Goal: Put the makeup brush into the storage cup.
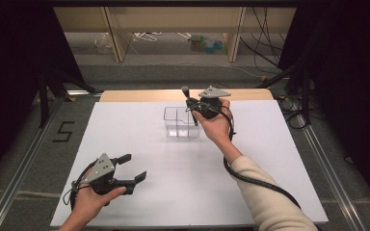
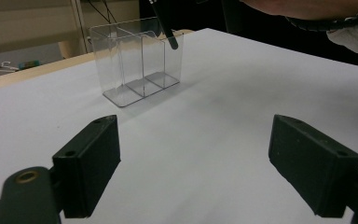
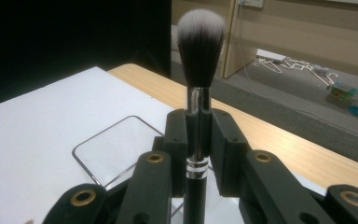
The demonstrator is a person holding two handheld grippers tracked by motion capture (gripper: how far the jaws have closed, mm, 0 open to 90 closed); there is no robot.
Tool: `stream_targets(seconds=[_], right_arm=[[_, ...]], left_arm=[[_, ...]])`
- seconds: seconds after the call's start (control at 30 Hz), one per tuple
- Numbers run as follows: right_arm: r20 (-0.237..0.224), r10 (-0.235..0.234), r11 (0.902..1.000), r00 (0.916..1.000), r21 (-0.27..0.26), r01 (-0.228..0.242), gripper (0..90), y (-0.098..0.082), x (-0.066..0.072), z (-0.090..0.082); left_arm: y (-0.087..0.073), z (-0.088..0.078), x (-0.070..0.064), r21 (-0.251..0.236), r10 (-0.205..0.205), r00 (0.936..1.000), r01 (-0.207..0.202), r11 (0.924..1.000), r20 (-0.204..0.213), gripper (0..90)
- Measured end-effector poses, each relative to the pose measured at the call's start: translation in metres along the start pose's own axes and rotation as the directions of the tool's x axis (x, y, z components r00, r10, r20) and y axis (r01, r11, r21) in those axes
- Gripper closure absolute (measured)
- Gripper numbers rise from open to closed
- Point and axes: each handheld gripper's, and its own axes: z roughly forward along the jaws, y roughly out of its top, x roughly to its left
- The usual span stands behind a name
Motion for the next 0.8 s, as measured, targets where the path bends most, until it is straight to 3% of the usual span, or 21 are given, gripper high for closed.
stream_targets(seconds=[0.8], right_arm=[[0.003,0.006,0.9999,1.0,0.015,-0.006,78.4,-0.0041,-0.0005,0.0025]], left_arm=[[0.0,0.0,0.0,0.0,0.001,1.0,-0.001,1.0,-0.001,16.3]])
